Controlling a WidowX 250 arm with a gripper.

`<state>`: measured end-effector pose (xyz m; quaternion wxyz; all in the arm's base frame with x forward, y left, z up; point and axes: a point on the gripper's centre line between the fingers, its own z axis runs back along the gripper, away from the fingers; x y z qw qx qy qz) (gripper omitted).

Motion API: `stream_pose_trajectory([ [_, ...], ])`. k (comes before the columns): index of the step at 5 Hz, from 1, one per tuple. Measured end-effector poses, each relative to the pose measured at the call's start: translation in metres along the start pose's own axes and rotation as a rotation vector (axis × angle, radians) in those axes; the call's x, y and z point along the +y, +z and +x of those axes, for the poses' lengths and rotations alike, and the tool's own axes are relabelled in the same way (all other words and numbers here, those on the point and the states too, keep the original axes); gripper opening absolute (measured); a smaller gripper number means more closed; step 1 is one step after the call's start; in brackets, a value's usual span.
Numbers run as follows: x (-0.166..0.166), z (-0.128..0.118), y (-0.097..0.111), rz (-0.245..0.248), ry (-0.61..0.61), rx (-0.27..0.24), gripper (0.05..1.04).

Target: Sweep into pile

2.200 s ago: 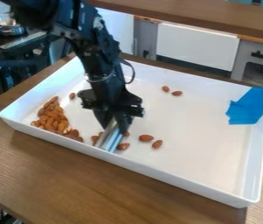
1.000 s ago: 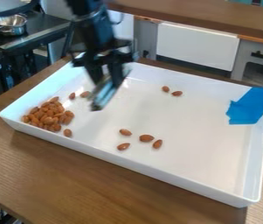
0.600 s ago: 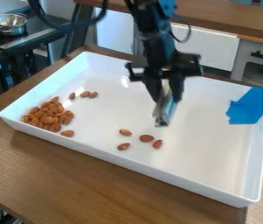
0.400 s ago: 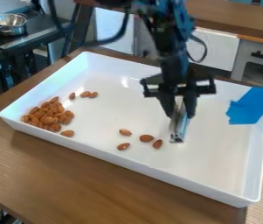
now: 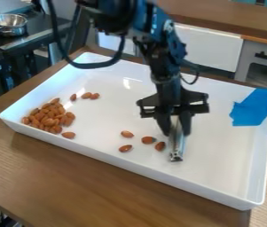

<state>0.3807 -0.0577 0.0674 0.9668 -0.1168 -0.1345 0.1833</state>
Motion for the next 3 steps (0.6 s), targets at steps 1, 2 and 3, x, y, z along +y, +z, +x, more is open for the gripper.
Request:
stream_pose_trajectory([
  [1, 0.017, -0.005, -0.001, 0.004, 0.017, 0.010, 0.380],
  [2, 0.046, -0.020, 0.014, 0.015, -0.016, 0.039, 0.380],
  [3, 0.067, -0.018, 0.023, 0.009, 0.007, 0.044, 0.380],
])
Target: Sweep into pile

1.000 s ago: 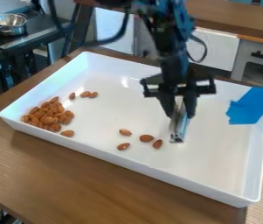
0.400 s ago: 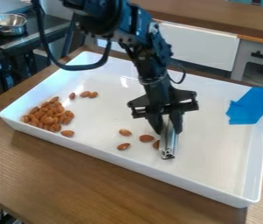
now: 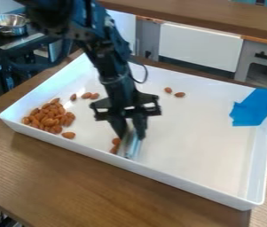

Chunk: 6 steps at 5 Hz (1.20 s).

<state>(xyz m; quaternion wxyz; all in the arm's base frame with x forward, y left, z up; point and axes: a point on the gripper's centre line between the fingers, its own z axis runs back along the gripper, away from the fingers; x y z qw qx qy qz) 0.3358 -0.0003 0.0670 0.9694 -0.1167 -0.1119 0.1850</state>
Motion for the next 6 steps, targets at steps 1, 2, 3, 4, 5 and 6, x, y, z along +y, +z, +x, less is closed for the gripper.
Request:
stream_pose_trajectory([
  [1, 0.032, 0.011, 0.006, 0.018, 0.007, -0.036, 0.380],
  [2, 0.059, 0.021, 0.012, 0.067, -0.014, -0.080, 0.380],
  [3, 0.085, 0.026, 0.016, 0.099, -0.011, -0.125, 0.380],
  [4, 0.102, 0.026, 0.022, 0.148, -0.039, -0.128, 0.380],
  [5, 0.097, 0.020, 0.035, 0.120, -0.036, -0.087, 0.380],
  [6, 0.049, 0.036, 0.056, 0.019, 0.007, -0.068, 0.380],
])
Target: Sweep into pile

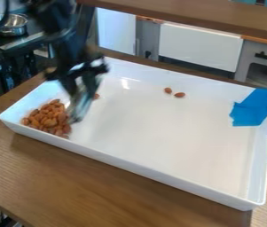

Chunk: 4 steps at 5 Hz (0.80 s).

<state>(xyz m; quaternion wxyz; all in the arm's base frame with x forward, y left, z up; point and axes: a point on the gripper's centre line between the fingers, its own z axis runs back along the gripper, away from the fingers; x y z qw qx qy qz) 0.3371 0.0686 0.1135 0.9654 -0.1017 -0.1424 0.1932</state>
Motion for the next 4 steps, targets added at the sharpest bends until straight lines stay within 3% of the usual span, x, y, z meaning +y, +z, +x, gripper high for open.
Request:
stream_pose_trajectory([
  [1, -0.070, 0.015, 0.013, -0.066, -0.051, 0.008, 0.380],
  [2, -0.111, 0.019, -0.005, -0.041, -0.102, 0.065, 0.380],
  [3, -0.141, 0.016, -0.033, 0.001, -0.152, 0.084, 0.380],
  [4, -0.144, 0.019, -0.061, 0.052, -0.143, 0.091, 0.380],
])
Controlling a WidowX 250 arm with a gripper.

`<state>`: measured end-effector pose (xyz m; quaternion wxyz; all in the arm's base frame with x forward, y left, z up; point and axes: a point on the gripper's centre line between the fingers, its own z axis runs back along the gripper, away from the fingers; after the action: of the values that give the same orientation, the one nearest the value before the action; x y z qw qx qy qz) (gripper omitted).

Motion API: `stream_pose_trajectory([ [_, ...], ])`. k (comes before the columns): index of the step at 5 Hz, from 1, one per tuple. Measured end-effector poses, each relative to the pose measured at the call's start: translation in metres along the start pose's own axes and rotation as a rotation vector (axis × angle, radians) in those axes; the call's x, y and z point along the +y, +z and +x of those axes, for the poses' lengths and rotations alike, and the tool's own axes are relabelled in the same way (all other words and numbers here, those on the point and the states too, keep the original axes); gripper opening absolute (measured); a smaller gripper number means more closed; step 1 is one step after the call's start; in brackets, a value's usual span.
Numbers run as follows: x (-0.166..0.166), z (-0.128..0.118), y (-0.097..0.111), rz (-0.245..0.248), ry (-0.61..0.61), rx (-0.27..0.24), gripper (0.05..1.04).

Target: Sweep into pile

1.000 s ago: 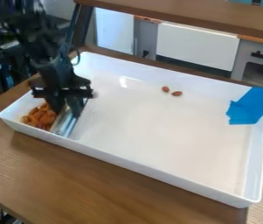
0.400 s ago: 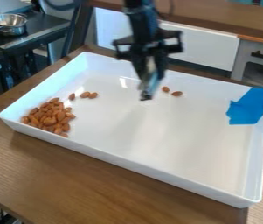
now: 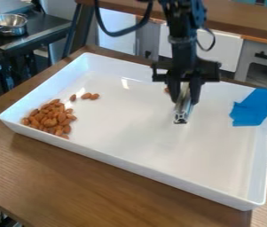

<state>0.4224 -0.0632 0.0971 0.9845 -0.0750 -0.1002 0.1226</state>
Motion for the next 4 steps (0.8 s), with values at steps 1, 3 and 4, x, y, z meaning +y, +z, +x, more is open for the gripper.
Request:
stream_pose_trajectory([
  [1, 0.002, 0.011, -0.017, 0.029, 0.021, -0.011, 0.380],
  [3, 0.005, 0.025, -0.028, 0.047, 0.052, -0.018, 0.380],
  [4, 0.011, 0.026, -0.030, 0.048, 0.066, -0.007, 0.380],
])
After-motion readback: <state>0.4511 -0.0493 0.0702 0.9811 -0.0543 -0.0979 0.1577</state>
